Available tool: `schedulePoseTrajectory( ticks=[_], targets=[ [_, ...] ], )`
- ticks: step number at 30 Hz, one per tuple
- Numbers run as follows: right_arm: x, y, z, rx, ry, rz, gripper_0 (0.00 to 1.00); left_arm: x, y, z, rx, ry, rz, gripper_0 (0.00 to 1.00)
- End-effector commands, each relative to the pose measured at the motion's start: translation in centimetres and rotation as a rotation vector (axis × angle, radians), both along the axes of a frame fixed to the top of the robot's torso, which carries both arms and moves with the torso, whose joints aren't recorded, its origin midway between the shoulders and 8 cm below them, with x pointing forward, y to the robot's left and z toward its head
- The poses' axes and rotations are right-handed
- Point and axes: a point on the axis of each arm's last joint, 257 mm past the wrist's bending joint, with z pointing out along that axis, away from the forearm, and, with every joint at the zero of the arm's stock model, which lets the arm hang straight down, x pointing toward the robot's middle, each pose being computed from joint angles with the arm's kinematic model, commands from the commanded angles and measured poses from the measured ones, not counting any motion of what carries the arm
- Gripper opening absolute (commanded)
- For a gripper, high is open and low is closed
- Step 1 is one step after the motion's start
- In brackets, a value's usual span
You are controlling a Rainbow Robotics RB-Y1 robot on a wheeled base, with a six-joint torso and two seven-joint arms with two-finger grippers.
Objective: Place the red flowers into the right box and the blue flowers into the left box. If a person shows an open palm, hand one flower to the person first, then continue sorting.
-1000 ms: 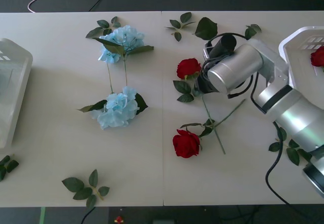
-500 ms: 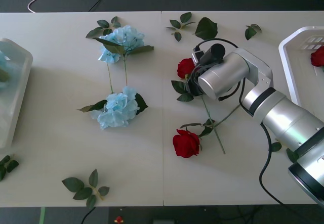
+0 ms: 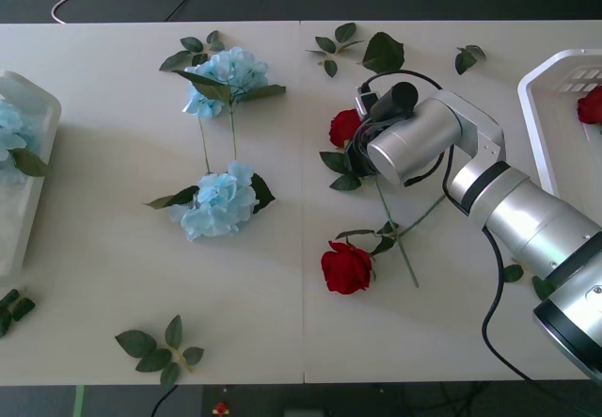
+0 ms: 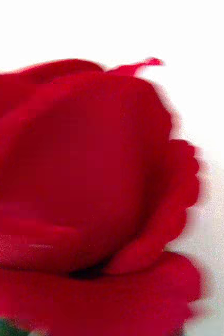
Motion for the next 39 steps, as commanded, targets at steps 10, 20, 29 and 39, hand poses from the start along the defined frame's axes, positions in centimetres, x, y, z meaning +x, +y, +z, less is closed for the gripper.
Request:
schedulePoseTrajectory(
  ticks=[10,20,29,39],
  targets=[
    [1.2,2.3,2.9,0.009,-0.037,0.037,0.00,-2.4,-0.8,7.8,-0.164,-0.038,0.092,1.00],
    [3.9,-5.1,9.4,-0.100,-0.044,-0.062,0.00,-1.5,-11.2,19.8,-0.438,0.014,0.037,1.00],
    [4.9,-18.4,15.6,-0.184,-0.074,-0.136,0.00,4.5,-22.4,23.3,-0.687,-0.042,0.213,1.00],
    [1.8,-34.5,22.5,-0.285,-0.084,-0.254,0.00,5.8,-31.1,22.1,-0.915,-0.025,0.321,1.00]
  ],
)
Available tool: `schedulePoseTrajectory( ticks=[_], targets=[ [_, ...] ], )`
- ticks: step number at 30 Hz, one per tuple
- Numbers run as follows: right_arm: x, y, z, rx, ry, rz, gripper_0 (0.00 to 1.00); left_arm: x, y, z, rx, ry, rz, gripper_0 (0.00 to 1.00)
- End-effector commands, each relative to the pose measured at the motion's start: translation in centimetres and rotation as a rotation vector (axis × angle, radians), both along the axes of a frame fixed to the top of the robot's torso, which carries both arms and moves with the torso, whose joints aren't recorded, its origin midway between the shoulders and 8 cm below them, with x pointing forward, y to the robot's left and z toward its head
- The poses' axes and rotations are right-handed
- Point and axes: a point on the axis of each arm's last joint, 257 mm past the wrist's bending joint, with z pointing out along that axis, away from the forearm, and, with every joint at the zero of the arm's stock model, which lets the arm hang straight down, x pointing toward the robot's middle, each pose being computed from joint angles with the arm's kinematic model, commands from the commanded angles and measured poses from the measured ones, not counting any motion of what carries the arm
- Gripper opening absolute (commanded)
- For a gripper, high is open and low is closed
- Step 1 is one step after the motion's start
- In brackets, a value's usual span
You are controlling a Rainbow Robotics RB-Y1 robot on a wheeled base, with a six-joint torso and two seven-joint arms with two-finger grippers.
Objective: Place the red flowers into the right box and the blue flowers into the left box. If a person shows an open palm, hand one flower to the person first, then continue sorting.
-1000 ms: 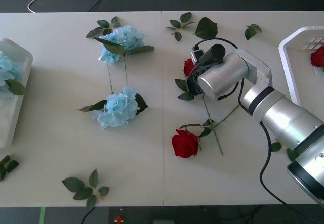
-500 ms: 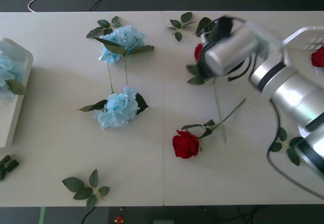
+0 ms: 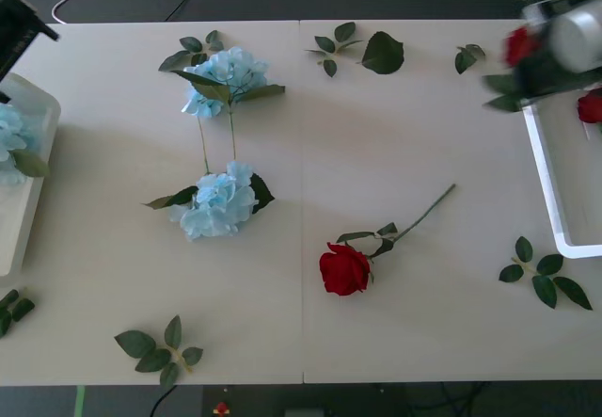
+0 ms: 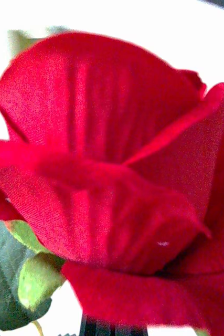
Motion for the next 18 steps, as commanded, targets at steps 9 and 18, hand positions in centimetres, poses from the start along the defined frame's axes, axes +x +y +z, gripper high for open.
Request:
schedulePoseTrajectory(
  ticks=[9,18],
  targets=[
    [-2.3,-14.8,9.0,-0.226,-0.134,-0.049,0.00,2.5,-7.9,-0.5,-0.225,-0.054,0.297,1.00],
    [-2.9,-20.3,6.8,-0.295,-0.152,-0.089,0.00,4.0,-10.1,-1.5,-0.598,-0.153,0.748,1.00]
  ],
)
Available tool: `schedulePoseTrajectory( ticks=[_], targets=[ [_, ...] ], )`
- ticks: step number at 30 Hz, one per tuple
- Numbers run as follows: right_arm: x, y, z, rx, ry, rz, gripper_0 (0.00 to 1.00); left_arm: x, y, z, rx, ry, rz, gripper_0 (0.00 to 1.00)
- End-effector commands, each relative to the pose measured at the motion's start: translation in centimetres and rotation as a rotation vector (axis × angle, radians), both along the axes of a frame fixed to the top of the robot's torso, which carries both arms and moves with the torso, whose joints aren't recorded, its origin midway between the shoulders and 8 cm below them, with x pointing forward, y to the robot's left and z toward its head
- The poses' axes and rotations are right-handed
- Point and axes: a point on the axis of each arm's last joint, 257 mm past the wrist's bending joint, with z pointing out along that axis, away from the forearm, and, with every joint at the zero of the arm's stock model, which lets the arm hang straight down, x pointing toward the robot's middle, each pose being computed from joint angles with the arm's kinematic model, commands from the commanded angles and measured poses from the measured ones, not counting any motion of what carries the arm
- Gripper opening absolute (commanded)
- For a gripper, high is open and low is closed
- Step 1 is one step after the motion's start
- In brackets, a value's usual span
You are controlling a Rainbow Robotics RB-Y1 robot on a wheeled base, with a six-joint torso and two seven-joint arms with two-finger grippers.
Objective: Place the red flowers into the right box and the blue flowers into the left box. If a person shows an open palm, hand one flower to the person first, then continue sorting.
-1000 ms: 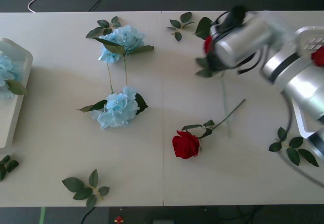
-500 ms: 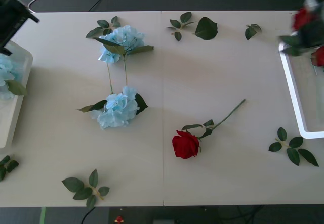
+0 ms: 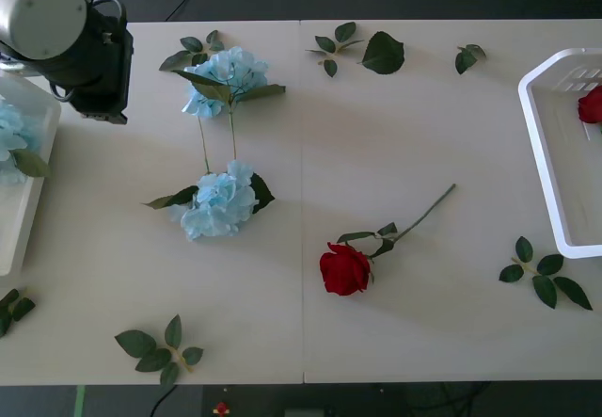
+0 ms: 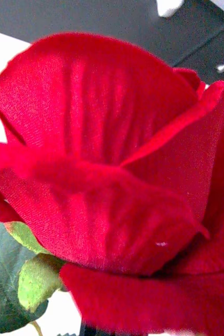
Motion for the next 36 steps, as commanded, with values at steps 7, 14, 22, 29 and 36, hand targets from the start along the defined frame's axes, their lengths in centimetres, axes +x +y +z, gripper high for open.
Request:
schedulePoseTrajectory(
  ticks=[7,14,22,29,36],
  targets=[
    [-1.5,-5.7,-2.6,-0.126,0.028,-0.032,0.00,0.9,1.3,0.0,-0.366,-0.152,0.588,1.00],
    [-0.6,-4.9,-3.3,-0.093,-0.005,-0.032,0.60,0.4,3.3,-2.6,-0.501,-0.167,0.772,1.00],
    [0.0,-4.2,-3.5,-0.067,-0.038,-0.037,1.00,-0.2,3.6,-3.9,-0.657,-0.137,0.895,1.00],
    [0.0,-4.2,-3.6,-0.066,-0.038,-0.038,1.00,-0.1,2.1,-5.4,-0.764,-0.073,0.964,1.00],
    [-0.3,-3.7,-4.0,-0.016,-0.025,-0.054,1.00,2.9,1.3,-7.6,-0.840,-0.037,0.979,1.00]
  ],
)
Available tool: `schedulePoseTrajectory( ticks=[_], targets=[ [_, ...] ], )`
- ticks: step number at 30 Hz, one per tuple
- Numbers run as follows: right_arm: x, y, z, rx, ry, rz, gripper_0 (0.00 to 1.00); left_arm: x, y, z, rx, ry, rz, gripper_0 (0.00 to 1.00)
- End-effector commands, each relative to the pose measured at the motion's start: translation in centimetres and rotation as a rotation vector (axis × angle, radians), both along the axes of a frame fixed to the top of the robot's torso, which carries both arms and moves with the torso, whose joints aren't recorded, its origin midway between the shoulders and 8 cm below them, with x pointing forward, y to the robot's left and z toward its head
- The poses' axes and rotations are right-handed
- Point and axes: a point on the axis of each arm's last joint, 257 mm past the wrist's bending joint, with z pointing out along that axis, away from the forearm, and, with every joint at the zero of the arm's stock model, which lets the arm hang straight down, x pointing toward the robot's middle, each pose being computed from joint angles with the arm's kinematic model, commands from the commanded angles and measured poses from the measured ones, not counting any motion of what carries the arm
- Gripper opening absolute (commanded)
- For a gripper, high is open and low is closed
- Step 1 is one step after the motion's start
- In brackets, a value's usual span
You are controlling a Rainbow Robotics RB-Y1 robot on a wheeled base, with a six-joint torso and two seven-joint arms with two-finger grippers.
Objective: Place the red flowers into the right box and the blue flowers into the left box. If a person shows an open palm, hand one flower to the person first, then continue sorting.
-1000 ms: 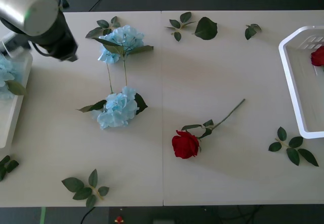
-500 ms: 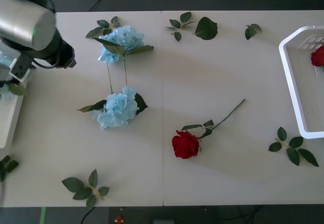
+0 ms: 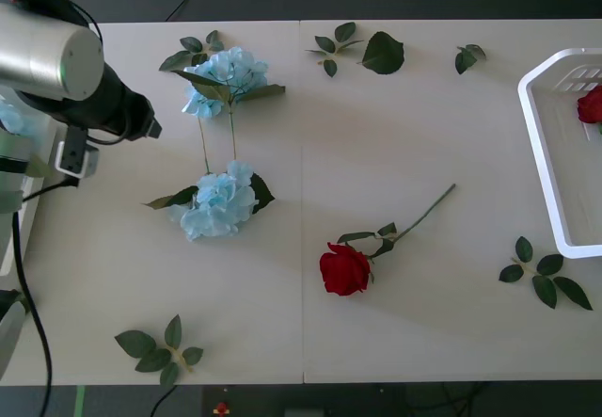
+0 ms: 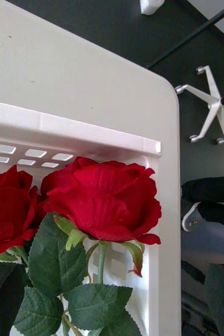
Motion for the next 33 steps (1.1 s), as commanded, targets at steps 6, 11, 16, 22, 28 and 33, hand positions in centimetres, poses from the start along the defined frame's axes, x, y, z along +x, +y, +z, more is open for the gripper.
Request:
schedulePoseTrajectory(
  ticks=[6,11,16,22,28,33],
  targets=[
    [-0.3,1.9,0.9,0.147,-0.005,-0.065,1.00,6.0,-1.5,-0.8,-0.163,-0.053,0.010,1.00],
    [-1.4,3.1,2.7,0.193,0.033,-0.076,1.00,7.4,-3.8,-1.0,-0.238,-0.041,-0.020,1.00],
    [-2.3,4.5,3.5,0.240,0.037,-0.029,1.00,7.8,-6.7,-0.3,-0.301,-0.041,-0.073,1.00],
    [-4.0,7.3,3.6,0.270,-0.001,0.081,1.00,6.8,-10.5,-1.8,-0.338,0.000,-0.156,1.00],
    [-7.5,10.9,2.8,0.203,0.012,0.249,1.00,5.6,-11.9,-5.5,-0.380,0.071,-0.171,1.00],
    [-9.8,15.2,2.3,0.038,0.097,0.451,1.00,5.4,-11.3,-8.1,-0.364,0.096,-0.161,1.00]
  ],
)
